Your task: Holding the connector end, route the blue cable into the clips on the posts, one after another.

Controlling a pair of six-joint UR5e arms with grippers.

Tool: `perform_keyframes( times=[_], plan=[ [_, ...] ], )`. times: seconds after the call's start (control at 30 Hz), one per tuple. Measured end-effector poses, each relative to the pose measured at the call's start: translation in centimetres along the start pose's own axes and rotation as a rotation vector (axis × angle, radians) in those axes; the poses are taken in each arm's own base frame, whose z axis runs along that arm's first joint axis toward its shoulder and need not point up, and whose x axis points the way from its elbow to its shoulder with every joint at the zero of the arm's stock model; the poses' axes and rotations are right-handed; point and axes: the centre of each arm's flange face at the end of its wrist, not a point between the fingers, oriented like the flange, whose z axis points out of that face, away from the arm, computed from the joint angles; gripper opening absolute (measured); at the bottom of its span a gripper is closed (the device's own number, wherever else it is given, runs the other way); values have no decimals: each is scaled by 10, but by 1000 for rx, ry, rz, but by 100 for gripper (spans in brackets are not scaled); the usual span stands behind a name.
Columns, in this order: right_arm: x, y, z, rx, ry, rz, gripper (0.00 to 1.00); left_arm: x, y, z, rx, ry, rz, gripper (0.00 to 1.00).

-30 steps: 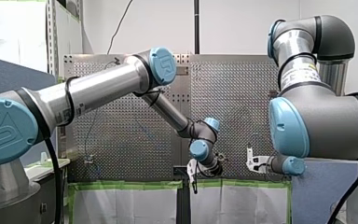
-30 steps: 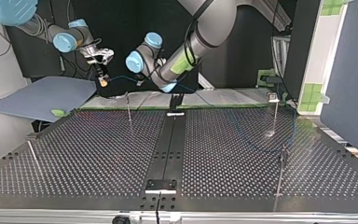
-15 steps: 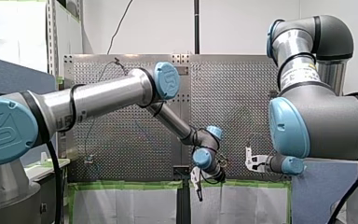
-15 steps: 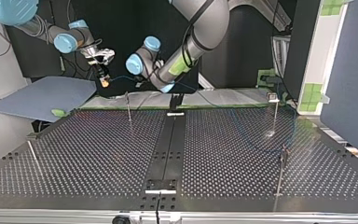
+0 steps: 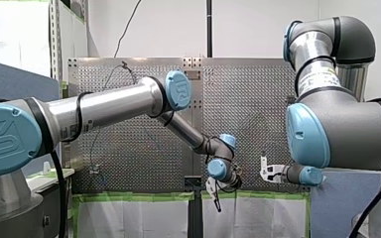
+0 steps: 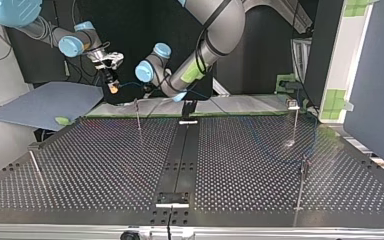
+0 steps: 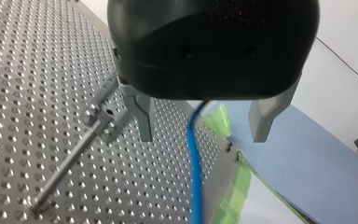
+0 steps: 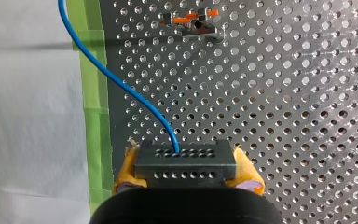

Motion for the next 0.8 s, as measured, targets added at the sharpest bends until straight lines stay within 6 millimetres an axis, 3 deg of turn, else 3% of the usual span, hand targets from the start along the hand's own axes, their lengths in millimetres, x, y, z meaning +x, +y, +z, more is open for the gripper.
perform_keyframes(
  times=[0.5,0.53,0.57,0.6,0.63,0.67,0.73,0.77,0.8],
  plan=[
    [1,1,1,-2,5,9,0,1,6,0,-54,-36,55,100],
    [1,1,1,-2,5,9,0,2,6,-1,-55,-36,57,86],
    [1,1,1,-2,6,10,0,2,6,-1,-55,-37,59,86],
    [1,1,1,-3,6,11,0,2,5,-1,-56,-38,61,78],
    [1,1,1,-3,6,12,0,3,5,-1,-56,-38,63,63],
    [1,1,1,-3,7,12,0,3,4,-1,-56,-38,64,63],
    [1,2,1,-4,8,13,0,4,3,-2,-55,-38,69,43],
    [1,2,1,-4,8,13,0,5,3,-2,-55,-38,73,43],
    [1,2,1,-5,8,12,0,5,2,-2,-54,-37,76,35]
  ],
)
